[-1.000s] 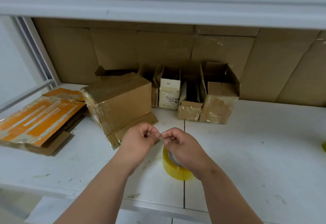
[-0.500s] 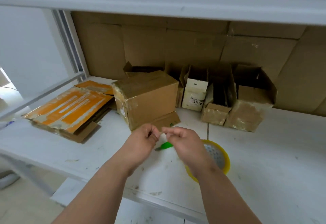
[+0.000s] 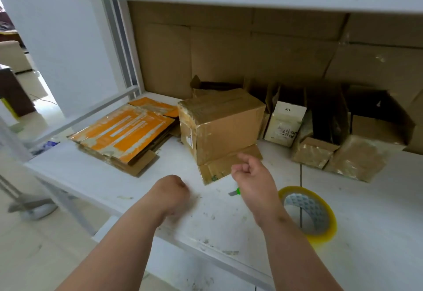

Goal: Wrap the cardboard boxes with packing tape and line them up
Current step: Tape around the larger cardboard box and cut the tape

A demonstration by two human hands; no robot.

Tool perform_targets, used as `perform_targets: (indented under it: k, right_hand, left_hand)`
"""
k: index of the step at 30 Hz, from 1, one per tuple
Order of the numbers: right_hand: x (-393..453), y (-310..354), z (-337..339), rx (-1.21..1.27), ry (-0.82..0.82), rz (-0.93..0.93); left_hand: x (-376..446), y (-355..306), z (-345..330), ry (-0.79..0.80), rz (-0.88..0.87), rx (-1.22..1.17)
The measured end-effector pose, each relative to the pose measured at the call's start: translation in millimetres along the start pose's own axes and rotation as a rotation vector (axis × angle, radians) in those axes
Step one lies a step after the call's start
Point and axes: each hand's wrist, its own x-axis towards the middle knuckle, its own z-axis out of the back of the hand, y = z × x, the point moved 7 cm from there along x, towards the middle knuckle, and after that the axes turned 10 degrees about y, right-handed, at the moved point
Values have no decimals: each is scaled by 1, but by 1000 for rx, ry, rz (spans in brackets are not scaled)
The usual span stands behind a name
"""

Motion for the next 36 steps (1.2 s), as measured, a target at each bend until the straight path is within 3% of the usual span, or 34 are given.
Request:
perform_targets:
  k: [3,8,16,19,28,33,36]
  right_hand:
    - [1,2,-8,-53,27,11]
    - [1,4,-8,-70,28,14]
    - [6,3,-4,-43,-3,-2]
    - [10,3,0,-6,-12,-14]
    - [42,11,27,-117,-151,40]
    - [71,29,49,-51,-241,83]
    - [88,39,52,-54,-188,70]
  left_hand:
    - [2,-2,-2,-83,11,360]
    - [4,-1,-4,-187,-64,441]
    - [8,1,8,-132,8,297]
    - [13,0,13,-127,-13,121]
    - [10,-30,46,-452,-246,-386]
    - [15,-56,31,-208,-362,-463]
    - [19,-60,27,-161,-372,-501]
